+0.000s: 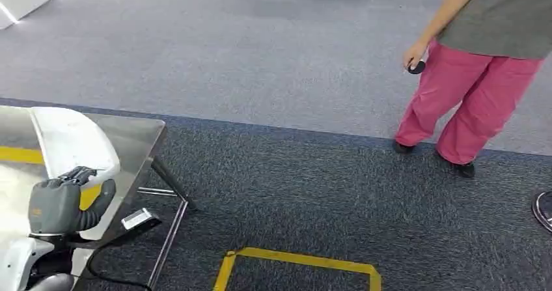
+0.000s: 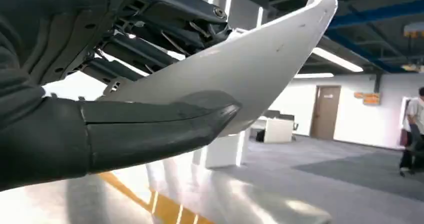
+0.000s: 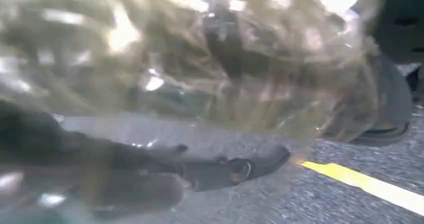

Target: Take the parts from the cabinet and place them on the table.

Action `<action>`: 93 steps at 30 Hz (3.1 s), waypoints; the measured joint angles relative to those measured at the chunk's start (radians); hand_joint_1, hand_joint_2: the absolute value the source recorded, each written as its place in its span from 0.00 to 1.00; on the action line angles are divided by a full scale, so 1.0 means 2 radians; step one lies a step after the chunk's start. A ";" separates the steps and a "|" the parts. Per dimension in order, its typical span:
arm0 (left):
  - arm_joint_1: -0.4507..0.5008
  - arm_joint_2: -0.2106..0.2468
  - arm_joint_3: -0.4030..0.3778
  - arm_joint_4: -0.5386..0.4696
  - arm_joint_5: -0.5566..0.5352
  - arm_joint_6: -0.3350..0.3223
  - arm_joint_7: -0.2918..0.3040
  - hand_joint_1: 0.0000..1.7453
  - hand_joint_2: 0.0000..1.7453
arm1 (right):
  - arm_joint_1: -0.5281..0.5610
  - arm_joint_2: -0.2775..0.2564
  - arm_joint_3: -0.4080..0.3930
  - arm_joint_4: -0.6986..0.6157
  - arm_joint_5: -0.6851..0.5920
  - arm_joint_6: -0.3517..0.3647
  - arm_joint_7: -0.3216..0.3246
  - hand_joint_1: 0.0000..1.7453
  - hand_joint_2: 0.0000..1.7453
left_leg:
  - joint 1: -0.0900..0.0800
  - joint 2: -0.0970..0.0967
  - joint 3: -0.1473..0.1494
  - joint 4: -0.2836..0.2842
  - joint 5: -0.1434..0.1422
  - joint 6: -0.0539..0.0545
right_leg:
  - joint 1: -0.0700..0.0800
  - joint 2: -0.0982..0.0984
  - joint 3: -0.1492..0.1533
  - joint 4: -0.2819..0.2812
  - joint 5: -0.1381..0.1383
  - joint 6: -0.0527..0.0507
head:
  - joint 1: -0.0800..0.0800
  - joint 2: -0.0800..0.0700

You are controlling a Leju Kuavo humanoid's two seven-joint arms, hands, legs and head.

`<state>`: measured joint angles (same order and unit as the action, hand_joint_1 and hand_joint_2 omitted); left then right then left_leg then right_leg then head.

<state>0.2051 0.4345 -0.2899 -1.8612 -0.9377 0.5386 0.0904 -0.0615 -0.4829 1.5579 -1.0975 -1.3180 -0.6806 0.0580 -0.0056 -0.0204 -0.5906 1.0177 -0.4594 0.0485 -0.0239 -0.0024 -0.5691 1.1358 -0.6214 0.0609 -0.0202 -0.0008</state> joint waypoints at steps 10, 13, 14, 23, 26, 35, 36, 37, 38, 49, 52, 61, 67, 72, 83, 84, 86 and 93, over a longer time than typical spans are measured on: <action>0.001 -0.001 0.000 0.000 0.000 0.000 0.000 0.94 1.00 | 0.001 0.000 0.000 0.000 -0.001 -0.001 0.002 0.00 0.00 | 0.000 -0.045 -0.001 0.002 0.000 -0.015 | 0.003 0.036 0.013 -0.062 0.053 -0.013 | -0.001 0.000; 0.004 0.000 0.000 0.000 -0.002 0.000 0.000 0.94 1.00 | 0.000 0.000 0.000 0.000 -0.001 -0.004 0.003 0.00 0.00 | 0.002 -0.044 -0.003 0.004 -0.001 -0.023 | 0.001 0.017 0.017 -0.069 0.058 -0.023 | -0.001 0.000; 0.003 0.001 0.000 -0.001 -0.002 0.000 0.000 0.94 1.00 | 0.000 0.000 0.000 0.000 -0.001 -0.005 0.003 0.00 0.00 | 0.000 -0.018 -0.009 0.017 -0.013 -0.026 | 0.002 0.012 0.018 -0.070 0.058 -0.025 | -0.004 0.000; 0.002 0.001 0.000 -0.001 -0.004 -0.003 0.002 0.94 1.00 | 0.002 0.000 0.000 0.000 0.000 -0.007 0.003 0.00 0.00 | 0.002 0.055 0.004 0.009 -0.003 -0.033 | 0.006 -0.046 0.033 -0.070 0.044 -0.021 | -0.005 0.000; 0.002 0.001 0.000 -0.002 -0.004 -0.003 0.003 0.94 1.00 | 0.000 0.000 0.000 0.000 0.001 -0.007 0.003 0.00 0.00 | -0.003 0.045 0.001 0.003 -0.005 -0.021 | 0.009 -0.064 0.037 -0.072 0.040 -0.014 | -0.005 0.000; 0.001 0.000 0.000 -0.004 -0.004 -0.004 0.003 0.94 1.00 | 0.001 0.000 0.000 0.000 0.004 -0.006 0.007 0.00 0.00 | 0.001 -0.017 0.007 -0.003 -0.003 -0.004 | 0.006 0.001 -0.050 0.073 -0.002 -0.006 | 0.000 0.000; 0.001 0.000 0.000 -0.004 -0.004 -0.005 0.003 0.94 1.00 | 0.001 0.000 0.000 0.000 0.005 -0.006 0.007 0.00 0.00 | 0.001 -0.026 0.009 -0.003 -0.004 -0.005 | 0.006 0.004 -0.034 0.031 0.028 -0.007 | -0.001 0.000; 0.001 0.000 0.000 -0.004 -0.004 -0.006 0.003 0.94 1.00 | 0.000 0.000 0.000 0.000 0.005 -0.006 0.007 0.00 0.00 | 0.002 -0.032 0.011 -0.003 -0.005 -0.006 | 0.005 0.012 -0.015 -0.016 0.054 -0.009 | 0.000 0.000; 0.001 0.000 0.000 -0.004 -0.003 -0.007 0.003 0.94 1.00 | 0.000 0.000 0.000 0.000 0.005 -0.007 0.007 0.00 0.00 | 0.003 -0.037 0.011 -0.002 -0.006 -0.008 | 0.003 0.040 -0.003 -0.050 0.065 -0.010 | 0.000 0.000; 0.002 0.000 0.000 -0.004 -0.001 -0.007 0.003 0.94 1.00 | -0.002 0.000 0.001 -0.001 0.006 -0.007 0.010 0.00 0.00 | 0.005 -0.057 0.001 0.001 -0.005 -0.024 | -0.001 0.028 0.013 -0.070 0.060 -0.020 | -0.001 0.000; 0.000 0.001 0.000 -0.004 -0.001 -0.007 0.003 0.94 1.00 | 0.000 0.000 0.001 -0.001 0.006 -0.007 0.011 0.00 0.00 | 0.009 0.007 -0.068 0.143 -0.058 -0.038 | 0.001 -0.022 0.021 -0.071 0.053 -0.025 | -0.006 0.000; 0.002 0.001 0.000 -0.005 0.001 -0.007 0.003 0.94 1.00 | -0.004 0.000 0.000 -0.001 0.006 -0.007 0.013 0.00 0.00 | 0.005 0.030 0.000 0.002 -0.004 -0.016 | 0.005 -0.048 0.037 -0.066 0.028 -0.003 | -0.005 0.000; 0.001 0.000 0.000 -0.006 0.002 -0.007 0.003 0.94 1.00 | 0.000 0.000 0.000 -0.001 0.006 -0.006 0.015 0.00 0.00 | 0.003 -0.010 0.002 0.002 -0.006 -0.008 | 0.006 0.000 -0.055 0.088 -0.018 -0.006 | -0.002 0.000; 0.002 -0.001 0.001 -0.007 0.002 -0.006 0.003 0.94 1.00 | -0.002 0.000 0.000 -0.001 0.008 -0.006 0.015 0.00 0.00 | 0.003 -0.044 0.005 0.004 -0.009 -0.014 | 0.002 0.053 0.000 -0.057 0.055 -0.015 | -0.002 0.000; 0.026 0.004 0.014 -0.011 0.001 0.002 0.003 0.94 1.00 | -0.001 0.011 0.000 0.015 0.018 0.011 0.008 0.00 0.00 | 0.008 0.006 -0.065 0.138 -0.061 -0.040 | 0.003 -0.020 0.017 -0.067 0.050 -0.030 | -0.007 0.000; 0.026 0.004 0.014 -0.011 0.001 0.002 0.003 0.94 1.00 | -0.002 0.012 0.000 0.016 0.019 0.011 0.008 0.00 0.00 | 0.008 0.008 -0.049 0.107 -0.039 -0.039 | 0.004 -0.027 0.020 -0.067 0.048 -0.030 | -0.007 0.000; 0.026 0.005 0.016 -0.011 0.000 0.002 0.004 0.94 1.00 | -0.003 0.014 0.000 0.017 0.020 0.011 0.008 0.00 0.00 | 0.005 0.030 -0.001 0.021 0.002 -0.032 | 0.004 -0.039 0.027 -0.067 0.044 -0.027 | -0.007 0.000; 0.027 0.006 0.023 -0.013 -0.007 0.004 0.003 0.94 1.00 | -0.006 0.015 -0.001 0.020 0.025 0.011 0.010 0.00 0.00 | 0.004 0.023 0.010 -0.008 -0.003 -0.013 | 0.007 -0.024 0.028 -0.053 0.022 -0.008 | -0.005 0.000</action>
<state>0.2584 0.4459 -0.2441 -1.8879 -0.9526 0.5459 0.0973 -0.0739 -0.4536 1.5564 -1.0578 -1.2680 -0.6580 0.0790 0.0020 0.0250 -0.5707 1.0024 -0.4657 0.0229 -0.0099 -0.0505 -0.5136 1.0290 -0.5772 0.0453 -0.0297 -0.0011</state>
